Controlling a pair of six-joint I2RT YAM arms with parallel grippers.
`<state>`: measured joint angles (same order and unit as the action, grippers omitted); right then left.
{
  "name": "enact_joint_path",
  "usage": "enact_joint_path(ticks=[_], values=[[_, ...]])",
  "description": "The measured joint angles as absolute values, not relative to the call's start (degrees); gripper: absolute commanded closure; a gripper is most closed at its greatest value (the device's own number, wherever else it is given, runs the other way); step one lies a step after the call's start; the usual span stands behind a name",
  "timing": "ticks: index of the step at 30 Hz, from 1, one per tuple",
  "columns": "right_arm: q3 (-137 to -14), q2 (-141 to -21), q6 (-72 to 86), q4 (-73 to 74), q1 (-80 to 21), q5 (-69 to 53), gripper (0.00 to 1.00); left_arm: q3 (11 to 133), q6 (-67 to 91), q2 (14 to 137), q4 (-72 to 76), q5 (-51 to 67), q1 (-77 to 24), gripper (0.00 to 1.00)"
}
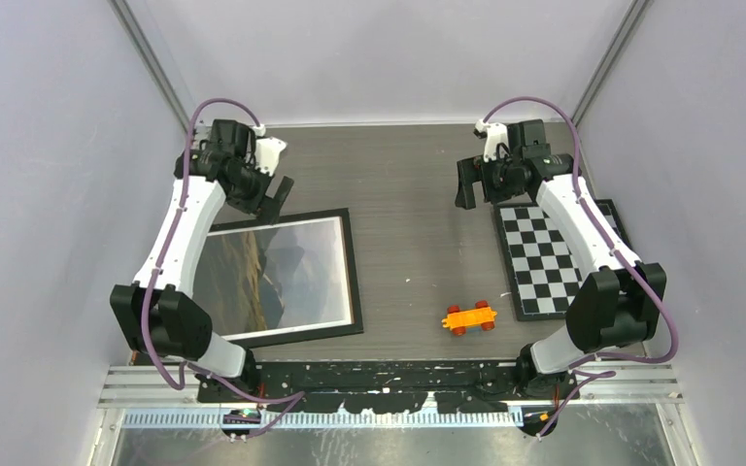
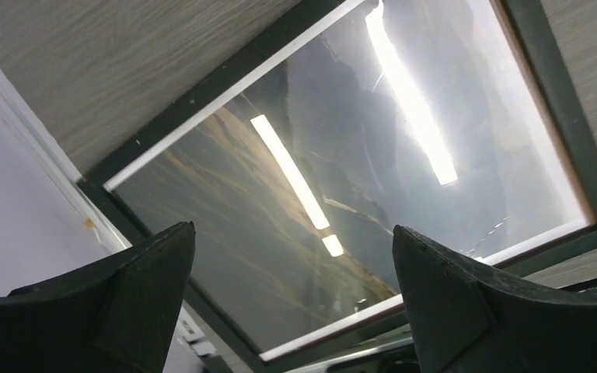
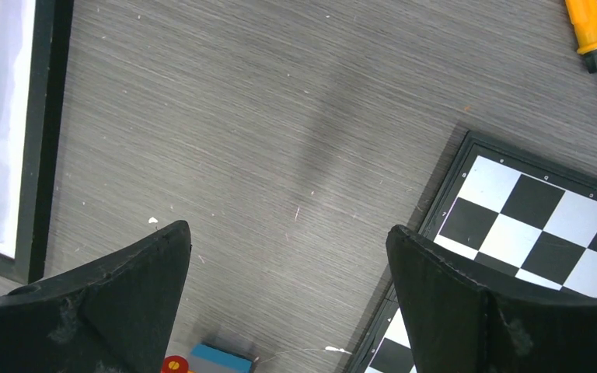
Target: Take the photo out of the frame
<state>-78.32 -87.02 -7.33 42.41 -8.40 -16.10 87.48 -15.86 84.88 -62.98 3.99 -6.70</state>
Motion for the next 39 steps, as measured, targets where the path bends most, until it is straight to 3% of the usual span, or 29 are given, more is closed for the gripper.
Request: enact_joint_path(ticks=[9,17,34,39], values=[[-78.65,-87.02,-9.78,45.63,-8.4,-17.93,0.0,88.2,-35.88,92.03,-64.25,6.11,-6.74,0.0],[-78.65,-86.76,-12.16,49.15,-8.4,-18.26,0.0,96.97,-47.62,106.96,-64.64,5.63,-6.76,0.02],[-76.16,-83.11,-13.82,50.81,-8.4,-16.82,0.0,100.14,-53.36,121.38,-59.9,3.05,-8.91,0.26],[-76.05,-83.13,-13.85,50.59,-8.4,-16.58,0.0,100.51,-53.41,124.66,-59.81,3.11,-8.99,0.38]])
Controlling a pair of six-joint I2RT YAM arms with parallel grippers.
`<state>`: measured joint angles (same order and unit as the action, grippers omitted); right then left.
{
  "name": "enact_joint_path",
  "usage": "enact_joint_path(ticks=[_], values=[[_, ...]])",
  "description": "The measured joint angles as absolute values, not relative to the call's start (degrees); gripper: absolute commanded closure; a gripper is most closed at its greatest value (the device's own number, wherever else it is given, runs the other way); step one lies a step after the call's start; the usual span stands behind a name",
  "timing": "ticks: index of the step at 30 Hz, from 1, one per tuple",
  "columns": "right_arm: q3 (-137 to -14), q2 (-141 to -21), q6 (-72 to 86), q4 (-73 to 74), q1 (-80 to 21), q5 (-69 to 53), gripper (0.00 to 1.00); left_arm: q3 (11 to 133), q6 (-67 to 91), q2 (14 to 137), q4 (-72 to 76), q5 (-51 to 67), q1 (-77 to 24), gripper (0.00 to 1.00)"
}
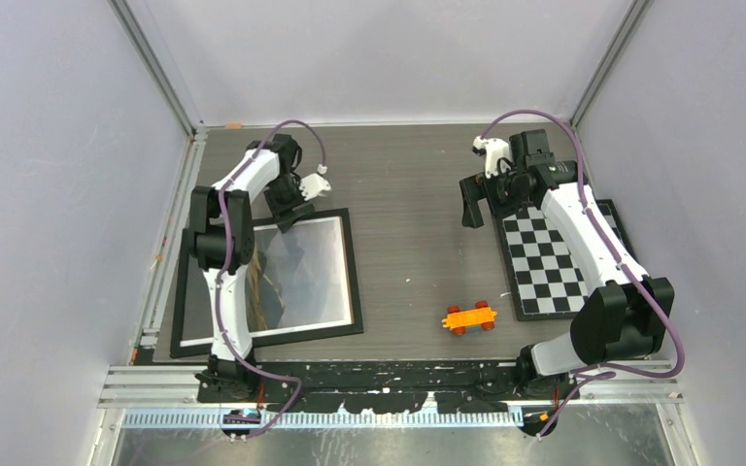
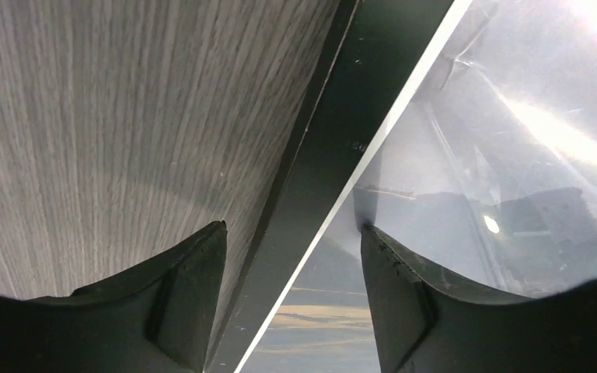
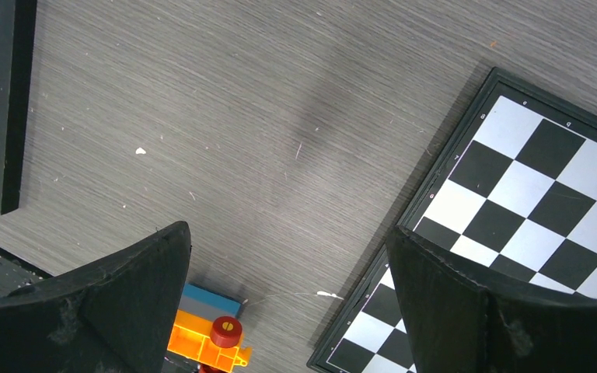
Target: Take the photo out of the frame
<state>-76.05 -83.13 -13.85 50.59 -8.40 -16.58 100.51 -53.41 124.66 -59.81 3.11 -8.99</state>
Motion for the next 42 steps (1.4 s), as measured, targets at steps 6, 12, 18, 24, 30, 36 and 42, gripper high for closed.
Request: enact_joint_path(ticks=[6,12,18,24,30,36,42], values=[[-75.94,-83.13,-13.82,50.57,-8.4,-16.53,0.0,103.31,-52.29,126.3,-61.69,3.64,-9.17,0.66],[-75.94,-83.29,-13.85,50.37,-8.4,-16.4,0.0,114.87,-48.01,133.03,-67.66,3.99,-9.15,1.0],[-75.94,-83.96,-13.82,50.11,-8.4,-16.05,0.0,128.46,-39.53,140.31,-68.64,3.62,-9.1,1.0],[-75.96,-85.43,-13.39,49.8,-8.12,-15.94,0.0,136.57,-25.69,144.66,-68.55,2.81,-8.88,1.0],[-77.95,-88.42,-12.45,49.84,-7.7,-16.05,0.0,136.33,-12.84,144.62,-68.4,2.44,-7.14,1.0],[-81.8,-93.49,-10.15,50.06,-7.6,-17.47,0.0,130.69,-2.02,141.51,-66.43,-0.4,-4.01,1.0],[-85.52,-98.7,-6.11,50.13,-7.6,-20.49,0.0,125.62,6.37,138.69,-65.84,-1.5,-3.11,0.86]])
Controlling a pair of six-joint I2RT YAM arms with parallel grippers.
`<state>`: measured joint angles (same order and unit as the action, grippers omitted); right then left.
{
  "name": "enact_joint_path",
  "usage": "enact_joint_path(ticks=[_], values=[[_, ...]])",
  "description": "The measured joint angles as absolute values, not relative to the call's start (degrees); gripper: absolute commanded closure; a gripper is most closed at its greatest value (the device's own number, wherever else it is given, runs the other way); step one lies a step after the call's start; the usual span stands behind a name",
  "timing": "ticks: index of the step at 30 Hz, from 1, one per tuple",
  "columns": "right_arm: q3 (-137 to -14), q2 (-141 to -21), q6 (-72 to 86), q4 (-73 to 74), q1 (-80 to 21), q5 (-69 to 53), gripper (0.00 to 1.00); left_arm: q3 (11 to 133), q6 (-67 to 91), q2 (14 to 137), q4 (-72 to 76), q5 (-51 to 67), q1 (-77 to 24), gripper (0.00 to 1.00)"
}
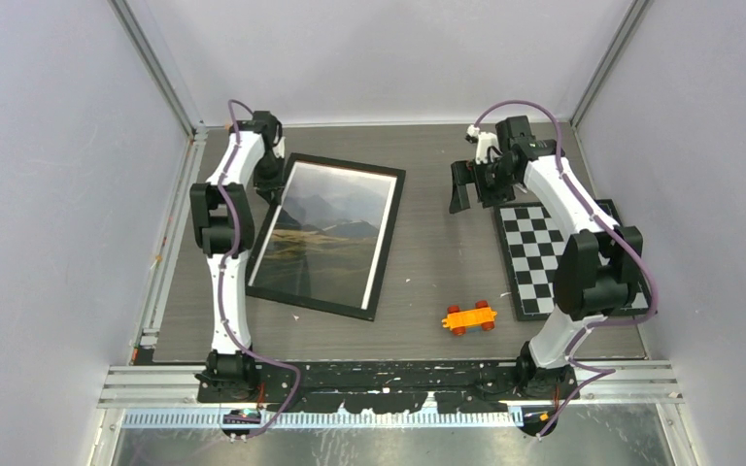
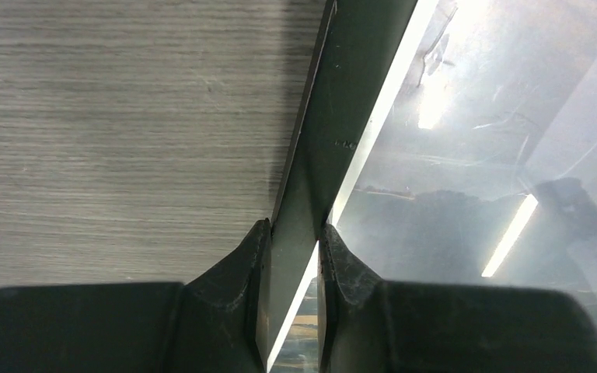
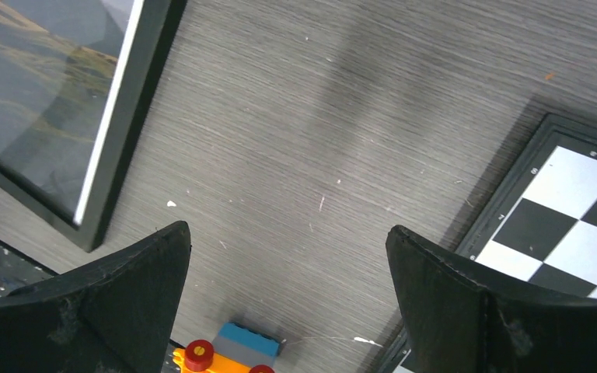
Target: Take the photo out of the frame
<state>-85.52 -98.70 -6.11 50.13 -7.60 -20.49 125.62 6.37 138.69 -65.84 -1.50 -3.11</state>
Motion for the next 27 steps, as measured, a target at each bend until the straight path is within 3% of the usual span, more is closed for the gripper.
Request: enact_joint_path(ticks=[1,5,7,13,17,27], values=[[-85.97,-99.29,-5.63,50.15,-7.6,-20.86,0.0,125.4,7.05,138.54,-65.8,-1.37,-3.14,0.75],[-87.42,-100.9,-4.08,50.17,-7.57,-22.06,0.0,124.68,9.61,137.97,-64.69,0.19,-2.94,0.46],[-87.88,-101.06,-3.57,50.17,-7.51,-22.33,0.0,123.83,10.28,136.73,-63.44,0.67,-2.92,0.38],[-87.99,-101.06,-1.45,49.76,-7.07,-23.68,0.0,115.96,9.8,124.29,-58.65,-0.84,-5.76,0.38],[-87.99,-101.06,0.73,49.36,-5.21,-24.82,0.0,111.18,10.15,115.24,-56.34,-3.88,-13.74,0.37],[-88.27,-101.01,5.43,48.84,4.78,-25.82,0.0,108.2,14.74,115.98,-55.94,-6.94,-34.74,0.42]])
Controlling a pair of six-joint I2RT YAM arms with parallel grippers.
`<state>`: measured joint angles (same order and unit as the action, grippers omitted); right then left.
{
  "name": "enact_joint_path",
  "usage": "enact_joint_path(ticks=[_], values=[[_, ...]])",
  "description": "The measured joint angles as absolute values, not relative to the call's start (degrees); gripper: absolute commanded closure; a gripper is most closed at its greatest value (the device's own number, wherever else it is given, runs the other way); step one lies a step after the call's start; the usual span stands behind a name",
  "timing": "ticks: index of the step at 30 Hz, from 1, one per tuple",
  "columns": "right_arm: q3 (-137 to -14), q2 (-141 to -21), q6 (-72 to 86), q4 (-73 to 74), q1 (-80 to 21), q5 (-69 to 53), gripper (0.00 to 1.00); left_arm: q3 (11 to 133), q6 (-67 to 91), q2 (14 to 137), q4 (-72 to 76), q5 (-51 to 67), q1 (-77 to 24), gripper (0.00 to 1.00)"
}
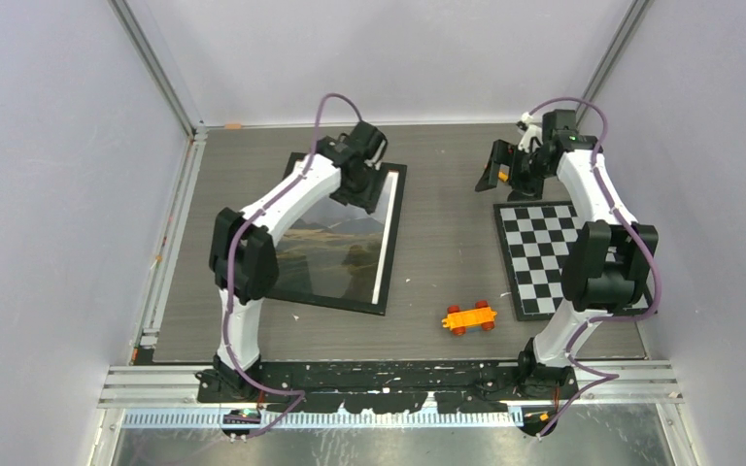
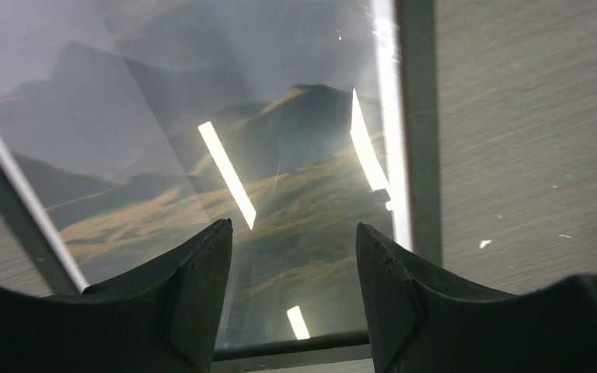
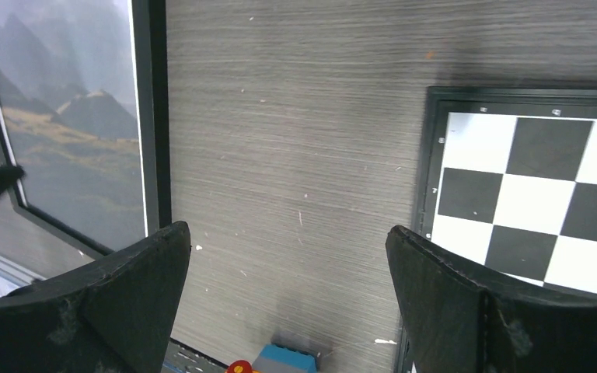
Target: Take the photo out of the frame
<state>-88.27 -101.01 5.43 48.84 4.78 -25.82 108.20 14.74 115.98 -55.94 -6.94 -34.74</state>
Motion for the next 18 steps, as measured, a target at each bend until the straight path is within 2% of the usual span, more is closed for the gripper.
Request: enact_joint_path(ticks=[8,18], values=[[-87.31,-100.07,8.56,47.16,5.06,-26.3,0.0,108.99,18.52,122.85,-54.65,-8.21,-41.98,0.48],[-83.57,-98.96,12.67,44.75,4.95,-27.42,0.0,116.9,22.61,133.62,-54.63,-11.57,-45.98,0.55]])
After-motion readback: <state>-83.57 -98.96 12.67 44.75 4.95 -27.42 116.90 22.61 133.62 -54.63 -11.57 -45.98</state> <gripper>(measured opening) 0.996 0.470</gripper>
